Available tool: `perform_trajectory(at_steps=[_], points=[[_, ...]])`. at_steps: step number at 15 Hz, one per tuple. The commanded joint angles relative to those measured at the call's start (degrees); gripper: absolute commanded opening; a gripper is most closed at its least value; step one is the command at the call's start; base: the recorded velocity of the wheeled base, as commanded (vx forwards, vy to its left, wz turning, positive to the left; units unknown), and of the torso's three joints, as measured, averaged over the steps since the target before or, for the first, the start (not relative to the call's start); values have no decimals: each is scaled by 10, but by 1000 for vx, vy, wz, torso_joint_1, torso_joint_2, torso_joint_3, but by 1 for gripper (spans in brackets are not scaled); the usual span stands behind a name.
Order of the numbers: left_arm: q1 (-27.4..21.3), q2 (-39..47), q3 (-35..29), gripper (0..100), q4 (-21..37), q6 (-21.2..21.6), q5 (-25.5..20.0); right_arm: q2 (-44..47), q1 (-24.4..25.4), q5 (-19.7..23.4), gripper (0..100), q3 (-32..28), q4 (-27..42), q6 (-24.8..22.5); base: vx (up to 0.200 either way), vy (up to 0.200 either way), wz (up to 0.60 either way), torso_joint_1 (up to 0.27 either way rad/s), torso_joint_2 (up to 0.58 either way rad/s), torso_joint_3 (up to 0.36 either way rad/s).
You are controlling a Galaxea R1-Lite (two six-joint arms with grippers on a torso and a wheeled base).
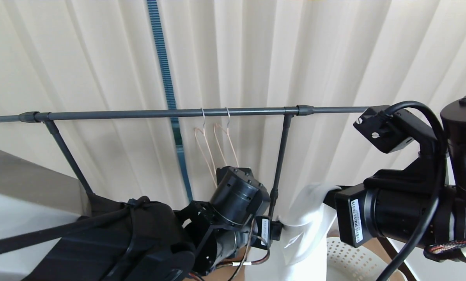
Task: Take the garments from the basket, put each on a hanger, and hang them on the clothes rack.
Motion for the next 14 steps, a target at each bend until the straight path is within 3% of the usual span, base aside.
perform_trajectory(at_steps=[1, 14], points=[[-16, -11, 12, 100, -1, 1, 1, 2, -1, 0, 0, -3, -10, -1, 0, 0, 0, 0, 0, 0], [43, 25, 19, 100, -61, 23, 37, -49, -1, 1, 0, 13, -31, -28, 0, 0, 0, 0, 0, 0]])
